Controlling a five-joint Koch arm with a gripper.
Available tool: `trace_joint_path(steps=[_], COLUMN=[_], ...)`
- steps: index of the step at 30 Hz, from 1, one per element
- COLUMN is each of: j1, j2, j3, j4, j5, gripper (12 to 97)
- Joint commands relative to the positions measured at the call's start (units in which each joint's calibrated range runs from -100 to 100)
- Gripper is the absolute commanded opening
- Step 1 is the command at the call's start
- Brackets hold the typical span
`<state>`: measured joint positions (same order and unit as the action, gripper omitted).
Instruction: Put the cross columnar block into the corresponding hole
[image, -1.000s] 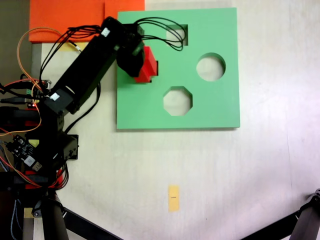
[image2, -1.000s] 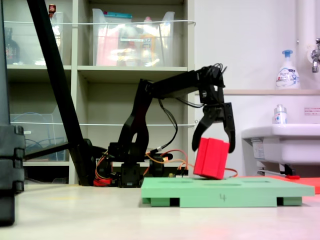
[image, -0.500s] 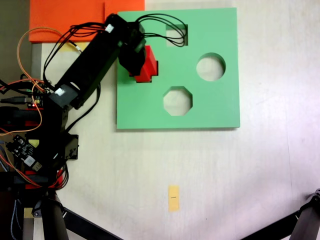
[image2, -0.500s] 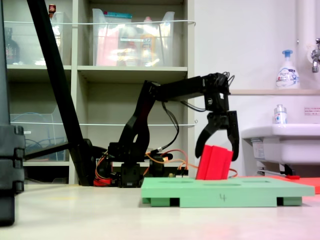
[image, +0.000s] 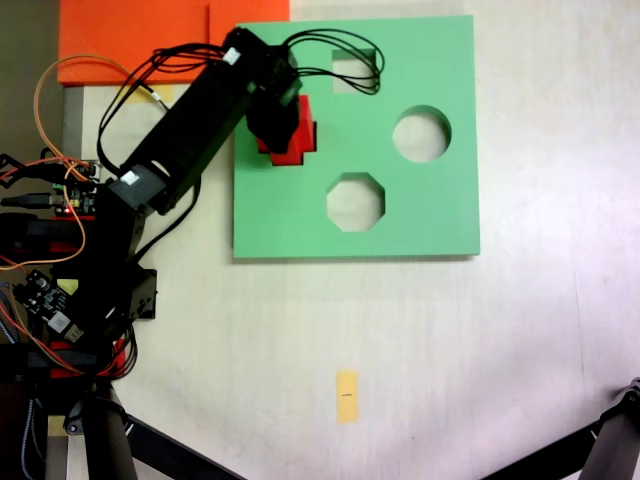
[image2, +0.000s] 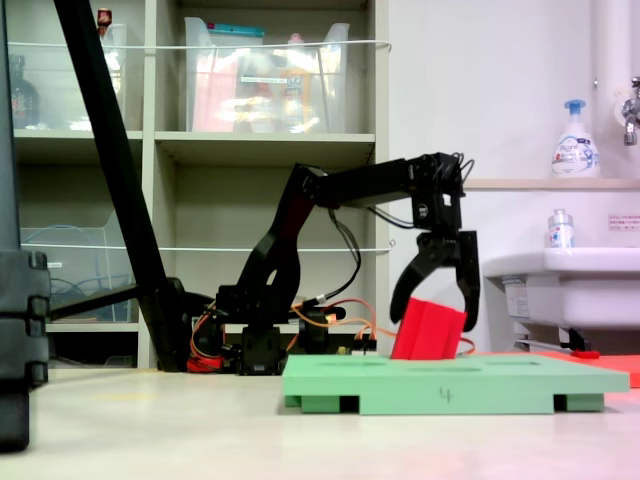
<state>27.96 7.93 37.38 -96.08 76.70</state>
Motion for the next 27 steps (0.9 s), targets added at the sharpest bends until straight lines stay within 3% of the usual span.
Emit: trace_joint_path(steps=[1,11,16,24,27], j1=[0.0,-0.15,-0.34,-6.84,-11.48], j2=[-0.53,-2.63,-9.89,-35.45,-43.27], j3=[1.5,0.7,0.6,5.09,5.09], j4=[1.86,1.28,0.8,-3.92,-3.92], j5=[-0.49,-2.3,-4.79,-36.04,-39.51], gripper=[46.9,80.8,81.2,81.2,80.8])
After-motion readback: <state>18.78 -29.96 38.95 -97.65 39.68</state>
